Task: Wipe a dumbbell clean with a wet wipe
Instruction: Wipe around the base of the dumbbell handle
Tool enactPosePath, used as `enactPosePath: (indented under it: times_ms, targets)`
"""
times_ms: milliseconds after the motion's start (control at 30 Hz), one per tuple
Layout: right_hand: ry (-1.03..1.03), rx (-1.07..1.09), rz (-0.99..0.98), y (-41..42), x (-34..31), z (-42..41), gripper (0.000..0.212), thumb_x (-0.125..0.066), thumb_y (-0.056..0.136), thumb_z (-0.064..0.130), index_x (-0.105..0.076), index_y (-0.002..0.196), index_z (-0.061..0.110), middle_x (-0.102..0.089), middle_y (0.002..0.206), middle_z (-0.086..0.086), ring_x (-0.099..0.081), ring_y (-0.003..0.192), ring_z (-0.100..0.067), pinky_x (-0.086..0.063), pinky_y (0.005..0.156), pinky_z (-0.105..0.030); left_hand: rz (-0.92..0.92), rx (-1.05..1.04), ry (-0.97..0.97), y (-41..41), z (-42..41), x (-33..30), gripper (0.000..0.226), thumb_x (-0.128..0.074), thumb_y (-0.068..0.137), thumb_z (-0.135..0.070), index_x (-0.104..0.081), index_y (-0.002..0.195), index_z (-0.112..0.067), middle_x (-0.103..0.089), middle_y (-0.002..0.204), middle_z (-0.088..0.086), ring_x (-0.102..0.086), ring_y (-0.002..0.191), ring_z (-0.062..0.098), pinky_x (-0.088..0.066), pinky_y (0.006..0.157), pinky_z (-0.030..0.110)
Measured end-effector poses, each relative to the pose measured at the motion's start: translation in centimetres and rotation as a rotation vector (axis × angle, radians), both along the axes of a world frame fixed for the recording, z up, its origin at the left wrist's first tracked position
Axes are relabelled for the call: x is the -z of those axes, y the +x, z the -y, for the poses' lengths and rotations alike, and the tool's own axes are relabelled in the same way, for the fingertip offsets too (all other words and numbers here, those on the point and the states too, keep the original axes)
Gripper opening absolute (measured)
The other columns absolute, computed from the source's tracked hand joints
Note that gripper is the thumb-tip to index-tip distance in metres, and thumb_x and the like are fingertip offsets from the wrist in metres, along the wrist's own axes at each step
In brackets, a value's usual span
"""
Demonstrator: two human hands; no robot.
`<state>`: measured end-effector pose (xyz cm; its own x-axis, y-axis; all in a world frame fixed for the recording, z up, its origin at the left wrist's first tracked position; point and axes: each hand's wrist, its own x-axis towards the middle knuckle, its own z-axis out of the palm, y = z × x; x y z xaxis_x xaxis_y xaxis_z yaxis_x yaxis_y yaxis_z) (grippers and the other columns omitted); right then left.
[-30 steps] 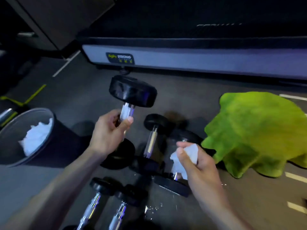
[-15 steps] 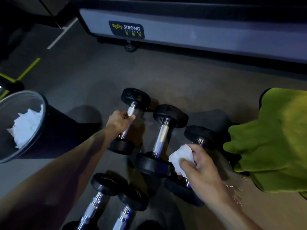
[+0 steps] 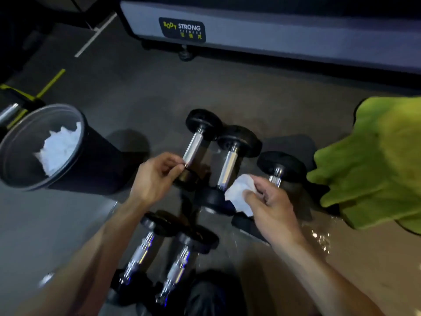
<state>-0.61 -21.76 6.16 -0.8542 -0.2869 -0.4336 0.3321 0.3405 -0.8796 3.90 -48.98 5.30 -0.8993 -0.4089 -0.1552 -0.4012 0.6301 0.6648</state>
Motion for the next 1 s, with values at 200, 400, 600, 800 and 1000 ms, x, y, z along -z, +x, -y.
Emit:
enactPosePath:
  times_ms: [200, 400, 600, 800, 1000]
  targets:
    - [-0.057, 0.019, 0.083, 5.3, -0.4, -2.4, 0.040, -0.076, 0.089, 0.015, -0.068, 0.125, 0.028, -0.073, 0.116, 0.004, -0.070, 0.103, -0.003, -0.052, 0.082, -0.017, 0.519, 0.219, -0.083, 12.2, -1.4, -0.6, 0.006, -0.070, 0.079, -0.063, -0.068, 0.074, -0.060, -0.073, 0.072, -0.016, -0.067, 0.068, 0.000, -0.056, 0.074, 0.024]
    - [-0.173, 0.067, 0.137, 9.0, -0.7, -4.1, 0.020, -0.076, 0.088, 0.000, -0.075, 0.097, 0.017, -0.080, 0.085, -0.001, -0.071, 0.069, -0.010, -0.055, 0.061, -0.017, 0.667, 0.114, -0.011, 15.1, -3.6, 4.6, 0.032, -0.077, 0.093, -0.044, -0.074, 0.104, -0.013, -0.073, 0.094, 0.005, -0.061, 0.084, 0.013, -0.047, 0.079, 0.021]
    - [-0.297, 0.103, 0.156, 9.6, -1.0, -5.9, 0.012, -0.071, 0.092, 0.000, -0.076, 0.097, 0.011, -0.080, 0.084, -0.009, -0.072, 0.064, -0.014, -0.057, 0.057, -0.021, 0.554, -0.004, 0.154, 13.8, -6.3, 6.7, 0.042, -0.076, 0.094, -0.043, -0.072, 0.091, -0.002, -0.068, 0.071, 0.000, -0.066, 0.077, 0.011, -0.052, 0.073, 0.027]
    - [-0.303, 0.141, 0.159, 9.6, -0.9, -6.9, 0.014, -0.071, 0.093, 0.001, -0.077, 0.092, 0.014, -0.079, 0.084, -0.008, -0.071, 0.064, -0.013, -0.057, 0.056, -0.023, 0.495, -0.051, 0.242, 14.1, -6.5, 7.7, 0.039, -0.071, 0.100, -0.030, -0.058, 0.065, -0.019, -0.052, 0.044, -0.016, -0.044, 0.053, 0.003, -0.035, 0.053, 0.018]
    - [-0.299, 0.174, 0.132, 8.6, -1.6, -8.3, 0.008, -0.071, 0.094, 0.005, -0.076, 0.098, 0.009, -0.079, 0.089, -0.012, -0.070, 0.070, -0.019, -0.057, 0.055, -0.024, 0.215, -0.021, 0.291, 13.4, -7.6, 3.6, 0.017, -0.074, 0.097, -0.014, -0.067, 0.082, -0.017, -0.070, 0.060, -0.019, -0.060, 0.057, -0.010, -0.046, 0.064, 0.014]
